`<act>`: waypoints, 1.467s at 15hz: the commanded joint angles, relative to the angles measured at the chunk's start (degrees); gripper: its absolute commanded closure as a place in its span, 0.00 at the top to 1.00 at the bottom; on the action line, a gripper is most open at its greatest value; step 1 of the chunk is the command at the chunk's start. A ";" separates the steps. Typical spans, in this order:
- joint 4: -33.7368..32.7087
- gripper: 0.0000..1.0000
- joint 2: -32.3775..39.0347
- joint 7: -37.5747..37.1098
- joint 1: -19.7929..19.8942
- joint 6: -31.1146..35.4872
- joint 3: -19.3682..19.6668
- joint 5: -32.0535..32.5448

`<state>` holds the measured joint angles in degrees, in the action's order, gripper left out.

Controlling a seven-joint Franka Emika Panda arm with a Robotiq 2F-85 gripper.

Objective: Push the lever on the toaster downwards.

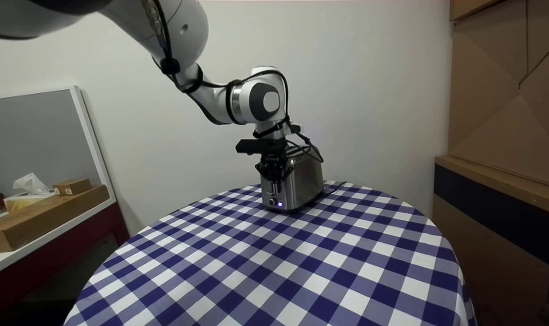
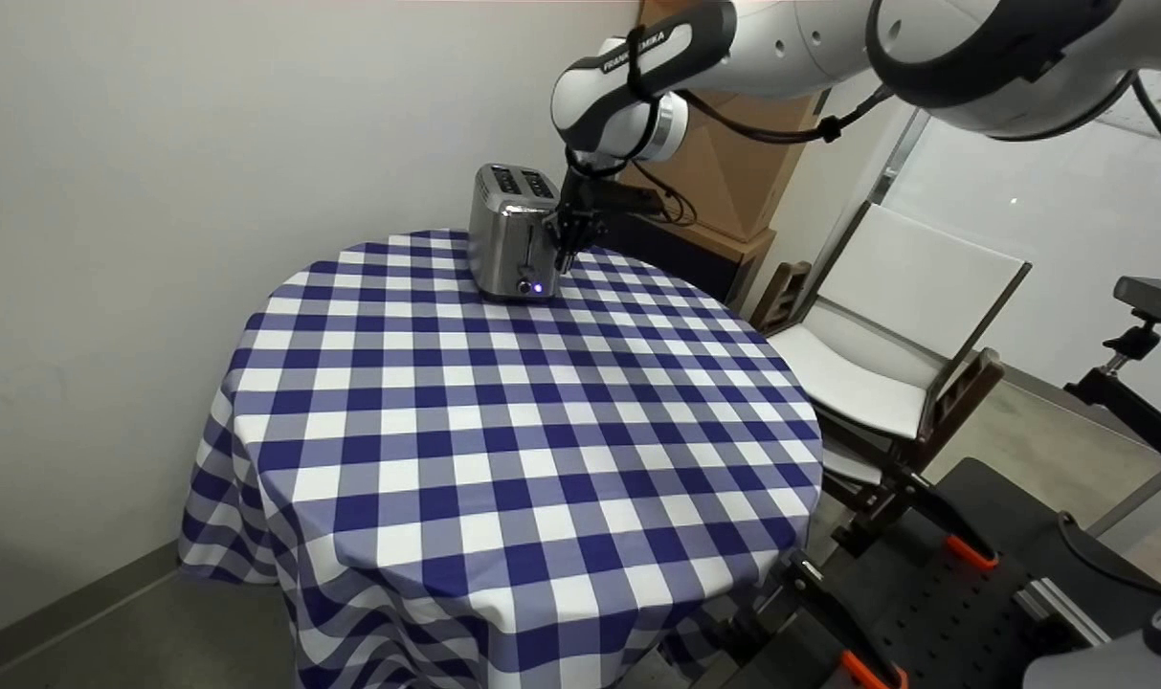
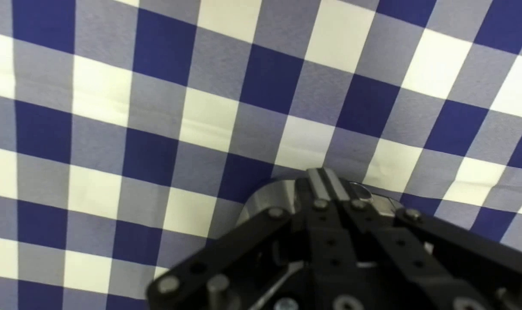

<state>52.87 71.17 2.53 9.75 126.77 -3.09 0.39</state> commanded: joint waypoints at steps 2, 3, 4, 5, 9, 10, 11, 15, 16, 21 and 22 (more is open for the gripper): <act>15.42 0.00 -14.87 3.62 3.00 -5.92 -3.28 -1.51; 17.71 0.00 -17.26 3.80 3.36 -7.17 -3.83 -1.44; 19.77 0.00 -19.47 4.88 2.41 -8.37 -2.26 -2.93; 22.21 0.00 -21.91 4.82 2.10 -8.86 -1.88 -2.81; 32.47 0.00 -30.40 4.51 0.31 -7.92 -0.22 -1.72; 35.07 0.00 -32.37 3.95 -0.34 -6.73 0.33 -1.31; 37.80 0.00 -34.50 3.82 -0.79 -5.99 0.63 -1.16; 48.53 0.00 -42.88 3.24 -2.58 0.19 1.91 -0.25; 51.36 0.00 -45.03 2.77 -3.09 2.87 2.45 0.19; 65.81 0.00 -56.68 2.76 -3.89 7.33 3.49 -0.25; 68.72 0.26 -59.41 3.66 -3.55 5.70 3.20 -1.32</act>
<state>110.40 21.30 5.71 6.78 131.89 -0.59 0.13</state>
